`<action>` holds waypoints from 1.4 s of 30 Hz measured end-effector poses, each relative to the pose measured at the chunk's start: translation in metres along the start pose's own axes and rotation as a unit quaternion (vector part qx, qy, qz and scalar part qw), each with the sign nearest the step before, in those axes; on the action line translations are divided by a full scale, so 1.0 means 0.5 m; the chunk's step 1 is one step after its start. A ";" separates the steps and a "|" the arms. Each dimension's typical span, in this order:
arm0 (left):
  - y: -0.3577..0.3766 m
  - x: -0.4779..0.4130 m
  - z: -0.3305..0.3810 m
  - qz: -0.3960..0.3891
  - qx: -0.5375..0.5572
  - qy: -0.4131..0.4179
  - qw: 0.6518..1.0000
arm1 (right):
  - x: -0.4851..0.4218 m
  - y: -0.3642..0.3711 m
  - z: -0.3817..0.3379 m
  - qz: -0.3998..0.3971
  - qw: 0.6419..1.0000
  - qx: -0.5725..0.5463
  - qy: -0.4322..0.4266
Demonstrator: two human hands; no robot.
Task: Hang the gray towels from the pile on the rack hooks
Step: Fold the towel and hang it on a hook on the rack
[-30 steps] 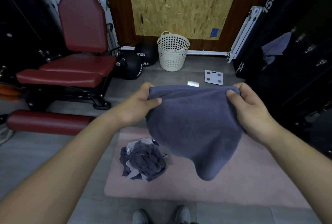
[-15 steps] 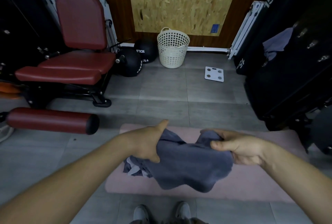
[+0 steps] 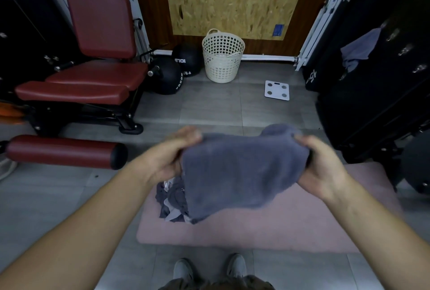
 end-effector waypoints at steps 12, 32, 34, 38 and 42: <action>-0.016 -0.014 -0.088 0.084 -0.005 -0.114 0.990 | -0.007 -0.021 0.089 0.100 0.973 0.207 0.037; -0.025 -0.066 -0.023 0.166 -0.054 0.047 0.984 | -0.035 0.001 0.001 0.108 0.946 0.266 -0.153; -0.030 -0.068 -0.013 0.179 -0.111 0.080 0.974 | -0.038 -0.005 -0.005 0.119 0.942 0.269 -0.163; -0.025 -0.068 0.002 0.242 -0.183 0.118 0.946 | -0.038 -0.002 -0.004 0.112 0.947 0.257 -0.155; -0.023 -0.068 0.002 0.153 -0.273 0.083 0.946 | -0.036 0.006 0.010 0.026 0.928 0.359 -0.101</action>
Point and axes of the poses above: each hand's wrist, its own x-axis away from the middle knuckle, its own y-axis out of the palm, z = x × y, the point moved 4 cm from there along -x, towards the middle knuckle, and after that the axes turned 7 degrees about -y, right-handed, at the moved point
